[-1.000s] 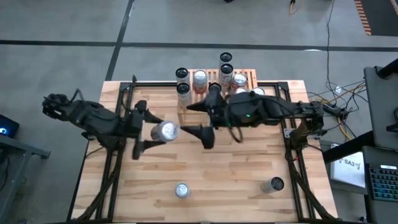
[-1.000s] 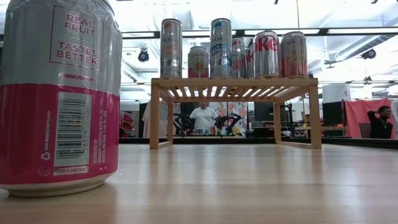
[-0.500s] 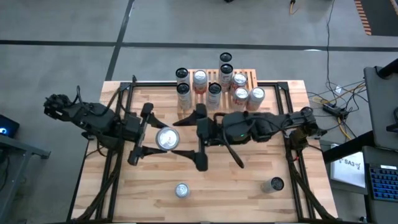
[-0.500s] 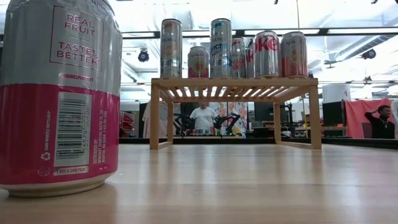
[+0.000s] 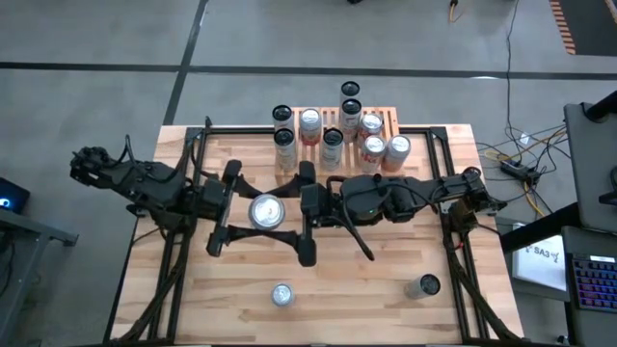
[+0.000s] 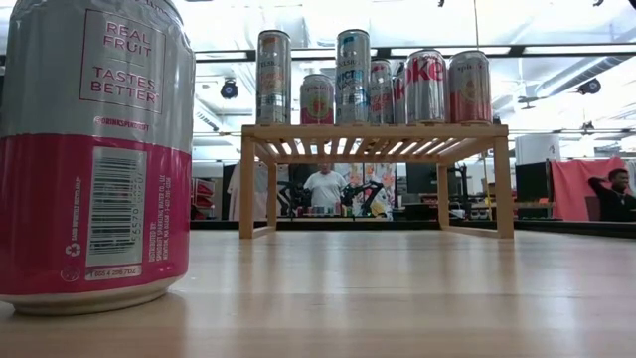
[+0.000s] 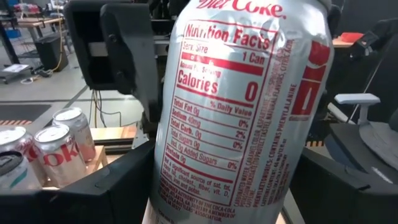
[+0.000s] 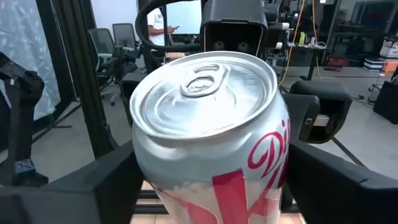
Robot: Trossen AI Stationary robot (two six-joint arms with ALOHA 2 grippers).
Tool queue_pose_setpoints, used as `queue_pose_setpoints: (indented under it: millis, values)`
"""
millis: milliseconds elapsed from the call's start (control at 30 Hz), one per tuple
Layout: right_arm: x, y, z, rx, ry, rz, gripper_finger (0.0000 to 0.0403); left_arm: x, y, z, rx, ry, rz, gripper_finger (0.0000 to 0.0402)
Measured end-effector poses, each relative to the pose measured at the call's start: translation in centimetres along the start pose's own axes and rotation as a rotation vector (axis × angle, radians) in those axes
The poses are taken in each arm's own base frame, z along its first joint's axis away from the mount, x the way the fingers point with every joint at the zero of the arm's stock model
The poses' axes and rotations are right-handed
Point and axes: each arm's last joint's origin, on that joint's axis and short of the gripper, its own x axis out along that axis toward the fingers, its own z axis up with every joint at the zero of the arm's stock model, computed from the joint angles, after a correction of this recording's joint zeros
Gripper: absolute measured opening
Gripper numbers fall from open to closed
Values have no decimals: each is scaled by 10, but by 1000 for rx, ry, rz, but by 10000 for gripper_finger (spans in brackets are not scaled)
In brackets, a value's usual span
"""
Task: Place canned beverage on shelf
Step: Put the silver soda can on the shelf aligned with the other silver soda cans
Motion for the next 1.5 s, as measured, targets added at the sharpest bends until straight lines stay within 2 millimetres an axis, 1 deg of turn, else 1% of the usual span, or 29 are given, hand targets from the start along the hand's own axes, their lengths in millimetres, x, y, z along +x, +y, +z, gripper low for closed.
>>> queue_pose_setpoints:
  millis: [67,100,133,267,333,467,633,767,867,967,1133,1233,1300,1367,1500]
  values:
    - [1,0,-1,-1,1,0,302,1,0,0,-18,0,0,296]
    - [1,0,-1,-2,1,0,293,2,-1,-1,-23,2,1,297]
    - [1,0,-1,-1,3,0,293,3,-1,-1,-27,4,1,301]
    - [1,0,-1,6,4,1,293,3,-1,-1,-33,3,12,339]
    - [1,0,-2,17,8,-1,293,2,0,0,-30,-5,17,350]
    - [-1,-1,0,29,7,-6,293,-7,2,3,-30,-25,25,351]
    - [-15,-8,17,55,-26,-11,293,-20,7,9,-33,-59,42,349]
    - [-26,-22,29,49,-14,-60,293,-33,11,14,-35,-99,60,349]
    - [-34,-40,36,43,17,-122,293,-40,14,17,-34,-131,129,349]
    - [-47,-64,43,54,34,-180,293,-45,18,21,-47,-167,224,349]
    - [-74,-112,54,29,67,-315,293,-48,24,22,-67,-185,410,350]
    - [-89,-141,58,-37,101,-395,293,-48,26,23,-78,-198,459,350]
    - [-101,-162,60,-69,124,-432,293,-47,28,24,-86,-211,475,350]
    - [-114,-187,62,-79,131,-428,293,-46,31,26,-87,-223,497,350]
    - [-143,-241,63,-56,137,-398,293,-41,44,30,-81,-258,575,350]
